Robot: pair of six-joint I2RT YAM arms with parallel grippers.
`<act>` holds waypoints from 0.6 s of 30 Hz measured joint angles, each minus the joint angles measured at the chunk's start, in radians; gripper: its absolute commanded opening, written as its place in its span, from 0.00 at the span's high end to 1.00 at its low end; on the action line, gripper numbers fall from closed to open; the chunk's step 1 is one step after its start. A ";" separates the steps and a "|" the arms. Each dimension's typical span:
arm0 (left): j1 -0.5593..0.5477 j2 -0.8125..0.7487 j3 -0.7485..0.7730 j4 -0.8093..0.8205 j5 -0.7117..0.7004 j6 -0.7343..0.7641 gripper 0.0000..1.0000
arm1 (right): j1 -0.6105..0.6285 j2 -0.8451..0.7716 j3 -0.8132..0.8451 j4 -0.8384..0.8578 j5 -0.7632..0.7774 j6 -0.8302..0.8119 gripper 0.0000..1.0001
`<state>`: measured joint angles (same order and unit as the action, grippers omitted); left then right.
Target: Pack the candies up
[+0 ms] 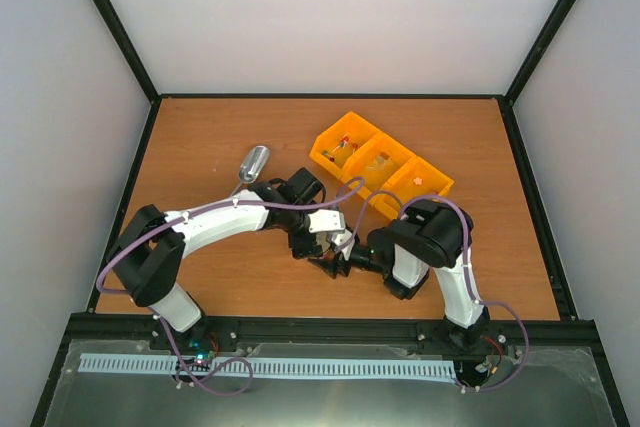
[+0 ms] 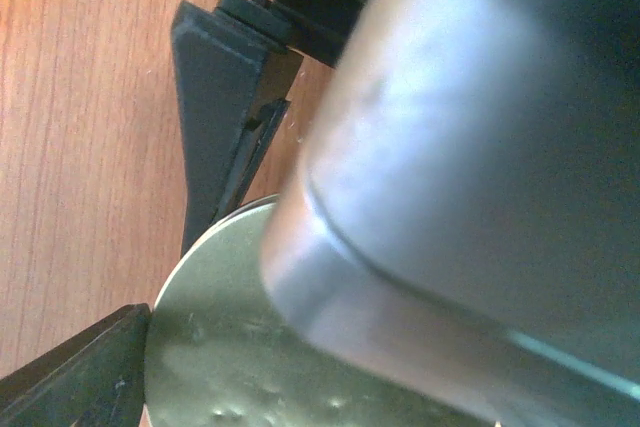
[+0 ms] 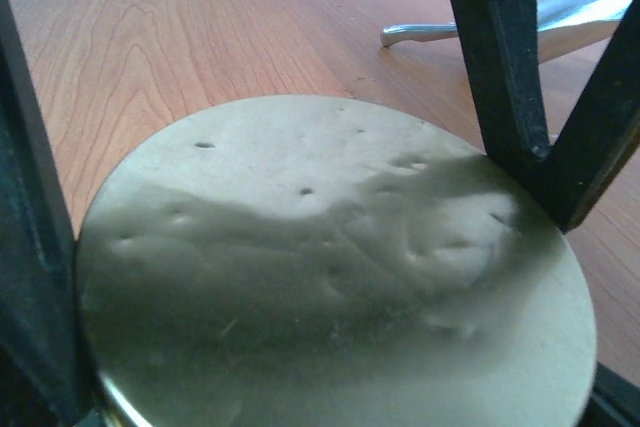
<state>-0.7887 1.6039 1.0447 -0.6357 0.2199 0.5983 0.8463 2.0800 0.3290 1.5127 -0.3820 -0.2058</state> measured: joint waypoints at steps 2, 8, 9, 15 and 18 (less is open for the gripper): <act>-0.001 0.000 0.000 0.000 -0.005 -0.005 0.82 | 0.000 0.000 0.000 0.000 0.006 0.009 0.28; 0.000 0.000 0.000 -0.006 0.001 0.025 0.85 | 0.000 0.000 0.000 -0.001 0.003 0.000 0.41; 0.002 0.000 0.000 -0.008 0.005 0.034 0.85 | 0.000 0.000 0.000 0.000 0.002 -0.001 0.43; 0.008 0.002 0.013 -0.041 0.044 0.089 0.85 | -0.001 0.000 0.000 0.002 -0.015 -0.003 0.51; 0.011 0.005 0.018 -0.058 0.056 0.132 0.85 | -0.002 0.000 -0.001 0.002 -0.026 -0.004 0.52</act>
<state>-0.7780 1.6093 1.0630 -0.6933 0.2756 0.7300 0.8448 2.0800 0.3279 1.5150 -0.4080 -0.2096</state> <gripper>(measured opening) 0.870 0.836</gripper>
